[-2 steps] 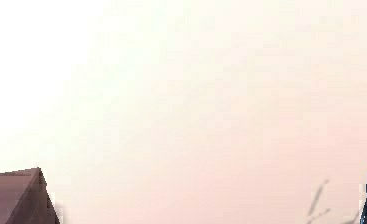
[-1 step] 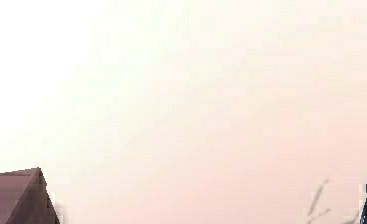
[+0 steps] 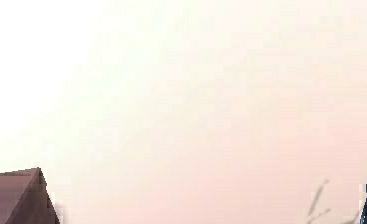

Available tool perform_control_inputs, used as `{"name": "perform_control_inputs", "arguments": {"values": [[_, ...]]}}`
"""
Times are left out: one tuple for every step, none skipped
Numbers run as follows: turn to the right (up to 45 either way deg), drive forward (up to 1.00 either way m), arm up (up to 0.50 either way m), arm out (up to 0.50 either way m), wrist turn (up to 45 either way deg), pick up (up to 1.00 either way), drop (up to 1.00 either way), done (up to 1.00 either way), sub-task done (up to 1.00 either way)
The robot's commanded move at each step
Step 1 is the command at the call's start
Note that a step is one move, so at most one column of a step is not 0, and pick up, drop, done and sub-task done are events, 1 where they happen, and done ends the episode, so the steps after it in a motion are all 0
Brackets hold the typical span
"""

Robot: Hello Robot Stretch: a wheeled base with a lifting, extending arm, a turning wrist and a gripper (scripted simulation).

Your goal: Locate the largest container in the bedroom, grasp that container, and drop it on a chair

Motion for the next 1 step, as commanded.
{"name": "perform_control_inputs", "arguments": {"values": [[0.0, 0.00, 0.28, 0.00, 0.0, 0.00, 0.00, 0.00, 0.00]]}}
